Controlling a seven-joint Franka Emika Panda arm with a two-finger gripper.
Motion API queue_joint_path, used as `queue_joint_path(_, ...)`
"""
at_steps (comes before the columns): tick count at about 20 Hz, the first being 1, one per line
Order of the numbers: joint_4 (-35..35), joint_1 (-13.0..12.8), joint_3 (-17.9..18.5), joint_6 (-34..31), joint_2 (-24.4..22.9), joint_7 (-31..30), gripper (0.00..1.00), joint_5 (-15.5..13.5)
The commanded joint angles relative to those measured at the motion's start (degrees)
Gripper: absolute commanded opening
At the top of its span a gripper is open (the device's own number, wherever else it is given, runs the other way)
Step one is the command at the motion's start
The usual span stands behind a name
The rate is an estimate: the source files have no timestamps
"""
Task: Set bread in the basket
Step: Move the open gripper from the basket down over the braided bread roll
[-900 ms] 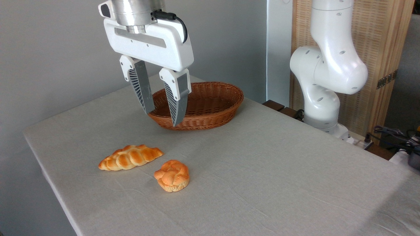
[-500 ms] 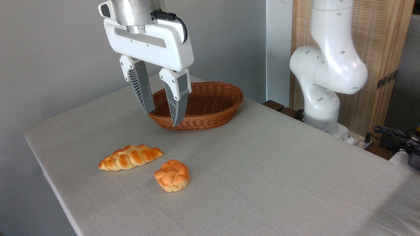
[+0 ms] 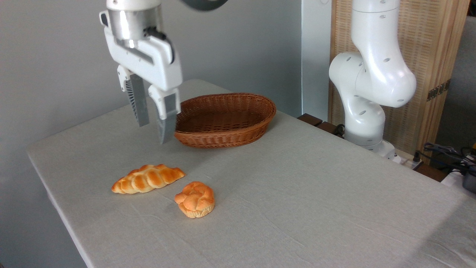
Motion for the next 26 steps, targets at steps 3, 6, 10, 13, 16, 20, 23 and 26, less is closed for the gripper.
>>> queue_joint_path(3,-8.88,0.05,-4.7,13.04,1.11,0.3,1.0,-0.34)
queue_joint_path(6,-11.87,0.05,-5.57,16.04,1.9,7.92,1.0,0.01)
queue_joint_path(10,-13.9,-0.04,-6.28,16.4,4.71,18.05,1.0,0.01)
queue_joint_path(13,-15.74,-0.03,-7.34,22.43,6.65,18.5,1.0,0.1)
queue_joint_path(16,-16.98,0.05,-8.03,28.08,8.58,18.5,1.0,0.1)
queue_joint_path(20,-16.98,0.14,-8.65,29.5,9.99,18.41,0.95,0.01)
queue_joint_path(23,-16.98,0.23,-8.74,29.5,9.99,18.41,0.57,-0.34)
queue_joint_path(26,-16.98,0.23,-8.74,29.41,9.99,18.41,0.48,-0.34)
